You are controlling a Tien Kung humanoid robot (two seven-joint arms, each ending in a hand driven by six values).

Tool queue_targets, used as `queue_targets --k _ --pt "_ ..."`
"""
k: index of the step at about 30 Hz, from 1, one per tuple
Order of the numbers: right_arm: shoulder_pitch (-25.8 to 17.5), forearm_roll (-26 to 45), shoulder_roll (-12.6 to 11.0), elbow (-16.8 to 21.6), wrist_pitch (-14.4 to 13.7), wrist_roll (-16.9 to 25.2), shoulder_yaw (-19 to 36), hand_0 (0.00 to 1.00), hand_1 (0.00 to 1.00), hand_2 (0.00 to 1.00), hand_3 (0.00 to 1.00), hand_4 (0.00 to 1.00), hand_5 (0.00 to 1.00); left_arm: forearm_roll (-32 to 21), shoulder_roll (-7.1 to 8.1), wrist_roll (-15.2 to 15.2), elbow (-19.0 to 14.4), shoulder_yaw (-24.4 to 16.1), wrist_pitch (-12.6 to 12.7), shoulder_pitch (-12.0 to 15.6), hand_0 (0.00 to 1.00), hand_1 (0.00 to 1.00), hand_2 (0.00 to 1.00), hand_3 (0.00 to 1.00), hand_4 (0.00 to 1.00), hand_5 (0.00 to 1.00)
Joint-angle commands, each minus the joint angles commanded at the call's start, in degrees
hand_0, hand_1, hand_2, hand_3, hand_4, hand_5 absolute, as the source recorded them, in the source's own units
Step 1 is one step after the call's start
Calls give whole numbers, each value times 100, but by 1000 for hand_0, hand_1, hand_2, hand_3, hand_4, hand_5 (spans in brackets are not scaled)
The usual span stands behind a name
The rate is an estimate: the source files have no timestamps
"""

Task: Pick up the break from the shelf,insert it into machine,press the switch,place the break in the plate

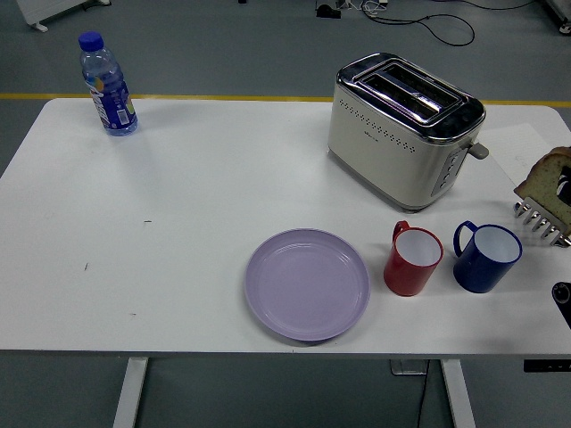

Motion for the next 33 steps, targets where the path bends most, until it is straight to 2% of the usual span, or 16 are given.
queue_targets --k 10,14,21,24,33 --pt "85 35 -263 947 -257 293 80 371 352 403 493 421 2 107 0 20 0 -69 -25 56 598 458 423 545 286 936" --pt "253 295 -337 1130 -360 497 86 362 338 391 487 447 2 146 0 27 0 -89 -37 81 598 459 423 545 286 936" --pt "668 506 -447 1191 -245 879 -70 353 334 388 478 476 2 152 0 31 0 -87 -46 95 598 461 424 546 286 937" --pt "1124 665 -444 1050 -96 1049 -347 352 333 385 481 478 2 122 0 35 0 -57 -49 104 598 461 426 546 284 935" --pt "2008 1020 -337 603 32 1330 -868 355 331 385 481 480 2 -41 0 33 0 80 -42 83 598 459 424 545 286 937"
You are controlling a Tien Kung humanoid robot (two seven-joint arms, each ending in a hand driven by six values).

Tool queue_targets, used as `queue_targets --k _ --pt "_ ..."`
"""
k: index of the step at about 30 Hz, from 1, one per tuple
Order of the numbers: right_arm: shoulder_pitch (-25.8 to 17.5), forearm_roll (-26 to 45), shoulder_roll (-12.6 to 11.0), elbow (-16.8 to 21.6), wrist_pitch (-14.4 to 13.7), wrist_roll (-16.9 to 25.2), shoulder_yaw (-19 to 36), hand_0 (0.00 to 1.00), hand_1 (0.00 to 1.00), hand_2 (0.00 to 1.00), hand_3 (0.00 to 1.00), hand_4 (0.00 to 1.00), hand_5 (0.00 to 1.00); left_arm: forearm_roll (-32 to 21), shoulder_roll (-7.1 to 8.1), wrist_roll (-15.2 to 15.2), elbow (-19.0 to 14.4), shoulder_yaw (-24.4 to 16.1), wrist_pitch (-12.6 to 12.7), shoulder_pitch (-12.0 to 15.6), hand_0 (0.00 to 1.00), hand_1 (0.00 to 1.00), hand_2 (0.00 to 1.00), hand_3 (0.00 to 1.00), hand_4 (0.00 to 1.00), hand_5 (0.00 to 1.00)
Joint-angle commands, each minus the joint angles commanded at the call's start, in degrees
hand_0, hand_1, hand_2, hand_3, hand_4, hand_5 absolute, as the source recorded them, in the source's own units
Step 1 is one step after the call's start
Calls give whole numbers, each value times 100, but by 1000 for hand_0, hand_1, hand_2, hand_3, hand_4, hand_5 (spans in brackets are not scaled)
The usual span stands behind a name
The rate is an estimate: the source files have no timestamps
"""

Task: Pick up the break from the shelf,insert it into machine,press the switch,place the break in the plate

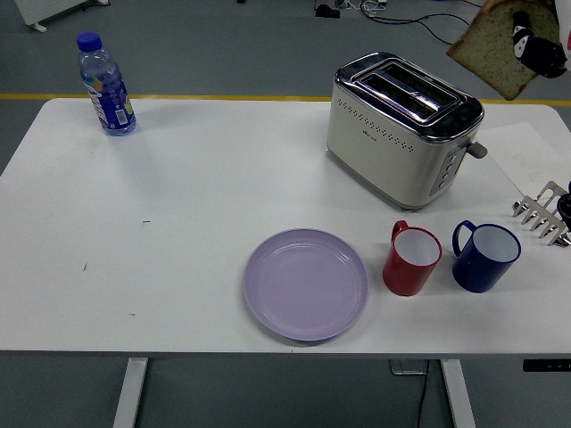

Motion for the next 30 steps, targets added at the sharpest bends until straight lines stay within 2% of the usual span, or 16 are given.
queue_targets --k 4,9,11,20,26,30 --pt "367 133 102 -306 3 91 -242 358 330 383 479 461 2 -47 0 5 0 47 -5 -20 598 459 424 546 286 936" --pt "770 291 376 -804 -28 328 -516 358 328 383 481 450 2 -114 0 8 0 110 -5 -45 598 458 424 546 286 936" --pt "815 312 418 -870 -22 357 -553 358 328 383 481 450 2 -124 0 9 0 120 -5 -48 598 458 424 546 286 936" --pt "1351 490 878 -1755 125 419 -947 358 327 382 482 449 2 -233 0 11 0 230 1 -60 598 458 424 546 287 936" --pt "1604 631 1202 -2383 178 388 -959 358 327 381 483 451 2 -268 0 17 0 273 -2 -60 599 457 424 545 287 935" --pt "1727 718 1294 -2713 265 373 -969 362 327 380 483 453 2 -313 0 19 0 308 0 -67 598 456 424 546 288 935"
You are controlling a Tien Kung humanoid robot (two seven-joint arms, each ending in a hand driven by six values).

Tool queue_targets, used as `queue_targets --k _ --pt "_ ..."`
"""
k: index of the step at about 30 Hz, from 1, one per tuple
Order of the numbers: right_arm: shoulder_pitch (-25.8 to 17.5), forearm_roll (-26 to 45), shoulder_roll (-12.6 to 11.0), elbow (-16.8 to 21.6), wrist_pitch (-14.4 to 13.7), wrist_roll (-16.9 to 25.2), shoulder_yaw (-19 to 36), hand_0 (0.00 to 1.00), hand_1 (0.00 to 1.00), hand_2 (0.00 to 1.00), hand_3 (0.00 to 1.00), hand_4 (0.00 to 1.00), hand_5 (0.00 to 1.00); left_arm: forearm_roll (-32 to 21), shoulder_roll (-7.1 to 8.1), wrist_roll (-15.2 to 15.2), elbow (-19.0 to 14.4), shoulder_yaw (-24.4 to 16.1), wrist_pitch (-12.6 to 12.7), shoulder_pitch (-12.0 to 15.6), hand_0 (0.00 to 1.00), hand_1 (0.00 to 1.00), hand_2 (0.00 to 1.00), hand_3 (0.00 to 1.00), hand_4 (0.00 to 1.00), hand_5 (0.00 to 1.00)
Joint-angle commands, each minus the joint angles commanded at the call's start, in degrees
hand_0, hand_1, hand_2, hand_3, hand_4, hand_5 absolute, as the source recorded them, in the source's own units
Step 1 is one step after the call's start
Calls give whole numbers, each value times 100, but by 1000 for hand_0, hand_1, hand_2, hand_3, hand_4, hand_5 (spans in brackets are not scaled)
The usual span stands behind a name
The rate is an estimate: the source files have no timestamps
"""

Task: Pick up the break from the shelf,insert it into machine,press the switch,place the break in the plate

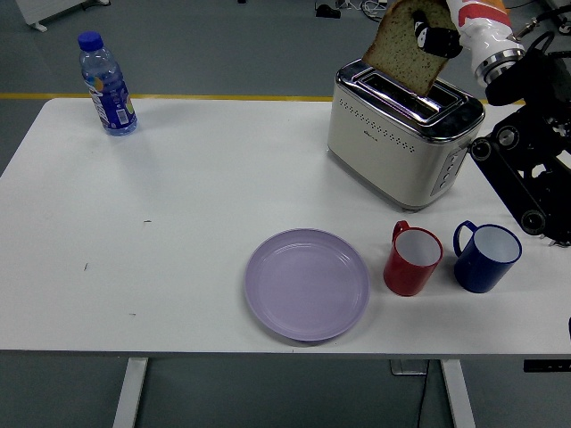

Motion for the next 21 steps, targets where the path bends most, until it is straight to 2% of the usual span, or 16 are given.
queue_targets --k 10,21 --pt "222 94 128 -642 92 -4 -62 363 326 380 486 465 2 -75 0 5 0 78 13 -3 599 455 422 546 289 933" --pt "337 69 255 -1011 88 -44 -12 364 326 381 487 472 2 -139 0 10 0 135 21 -18 599 451 420 546 290 931"
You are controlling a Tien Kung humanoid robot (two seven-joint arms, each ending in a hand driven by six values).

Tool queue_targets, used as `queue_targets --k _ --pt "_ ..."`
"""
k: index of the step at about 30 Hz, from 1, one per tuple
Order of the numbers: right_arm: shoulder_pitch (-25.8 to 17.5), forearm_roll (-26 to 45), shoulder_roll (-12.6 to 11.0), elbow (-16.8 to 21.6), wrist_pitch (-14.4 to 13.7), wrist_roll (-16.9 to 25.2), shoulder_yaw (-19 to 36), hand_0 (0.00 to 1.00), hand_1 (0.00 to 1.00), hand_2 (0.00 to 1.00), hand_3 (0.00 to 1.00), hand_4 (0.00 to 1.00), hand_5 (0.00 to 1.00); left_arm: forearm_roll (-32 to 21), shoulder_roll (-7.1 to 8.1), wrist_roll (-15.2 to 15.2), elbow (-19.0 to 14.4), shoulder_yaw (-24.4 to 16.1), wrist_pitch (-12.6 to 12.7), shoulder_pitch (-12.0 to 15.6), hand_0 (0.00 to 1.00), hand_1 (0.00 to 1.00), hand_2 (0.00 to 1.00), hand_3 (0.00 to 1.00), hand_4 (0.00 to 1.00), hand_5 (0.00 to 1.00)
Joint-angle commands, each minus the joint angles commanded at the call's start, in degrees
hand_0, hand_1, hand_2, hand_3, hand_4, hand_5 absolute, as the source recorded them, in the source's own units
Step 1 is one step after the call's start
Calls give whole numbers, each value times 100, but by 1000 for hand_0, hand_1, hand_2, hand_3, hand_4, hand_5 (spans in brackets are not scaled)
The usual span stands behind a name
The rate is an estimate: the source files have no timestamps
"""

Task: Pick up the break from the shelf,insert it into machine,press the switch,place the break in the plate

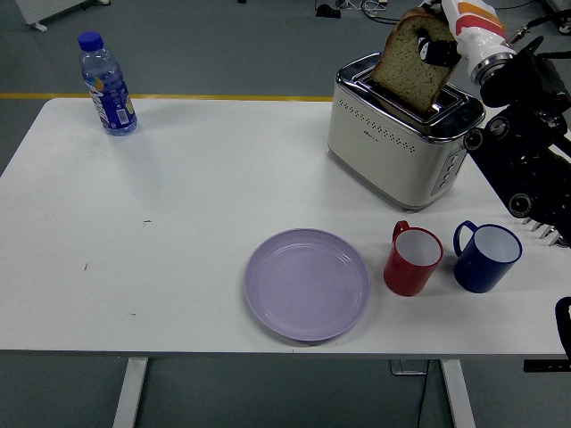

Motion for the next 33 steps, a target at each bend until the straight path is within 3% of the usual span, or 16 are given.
queue_targets --k 23,24,29,30,33 --pt "76 -152 114 -314 156 -201 -37 378 363 445 527 460 2 -21 0 5 0 27 18 -5 598 451 421 545 291 923" --pt "77 -141 116 -323 154 -189 -39 487 524 581 698 567 2 -12 0 5 0 24 16 -5 598 450 421 545 290 922" --pt "75 -60 127 -360 135 -122 -53 487 524 581 698 567 2 16 0 6 0 5 19 1 598 450 421 545 290 922" --pt "73 -33 130 -368 128 -106 -50 773 743 863 896 707 38 21 0 6 0 4 21 2 599 452 423 545 290 921" --pt "67 56 139 -394 145 -52 -44 773 743 863 896 707 38 48 0 4 0 -15 23 10 599 452 423 545 290 921"
